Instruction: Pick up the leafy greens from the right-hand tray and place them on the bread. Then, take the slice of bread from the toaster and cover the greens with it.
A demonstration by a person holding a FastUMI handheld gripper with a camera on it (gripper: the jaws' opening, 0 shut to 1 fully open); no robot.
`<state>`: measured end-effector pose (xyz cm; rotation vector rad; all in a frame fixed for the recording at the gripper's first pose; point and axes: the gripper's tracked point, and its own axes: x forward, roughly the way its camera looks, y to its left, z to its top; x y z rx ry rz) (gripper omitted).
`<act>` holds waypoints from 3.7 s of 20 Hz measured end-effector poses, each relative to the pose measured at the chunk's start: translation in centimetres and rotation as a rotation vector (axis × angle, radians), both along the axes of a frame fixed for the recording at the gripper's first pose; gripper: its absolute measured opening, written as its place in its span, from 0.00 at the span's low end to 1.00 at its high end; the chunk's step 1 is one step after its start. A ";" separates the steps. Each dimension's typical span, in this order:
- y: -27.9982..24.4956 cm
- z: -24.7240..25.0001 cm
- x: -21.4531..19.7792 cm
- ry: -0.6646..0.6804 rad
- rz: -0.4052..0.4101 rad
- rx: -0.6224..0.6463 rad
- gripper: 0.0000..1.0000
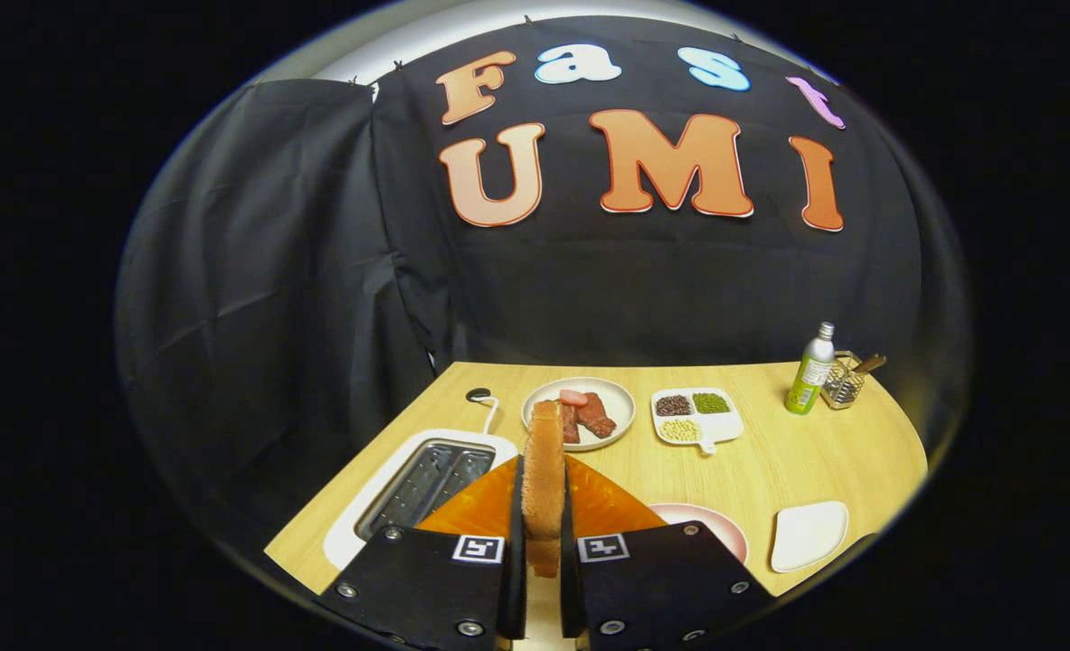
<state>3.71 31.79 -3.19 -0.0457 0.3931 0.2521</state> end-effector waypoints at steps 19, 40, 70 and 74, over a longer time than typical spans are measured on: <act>-7.5 -9.8 -0.8 0.153 -0.036 0.058 0.16; -15.7 -13.4 -0.2 0.251 -0.126 0.001 0.61; -34.7 6.7 -1.9 -0.321 -0.312 -0.121 0.97; -35.4 6.6 -2.0 -0.334 -0.331 -0.122 0.97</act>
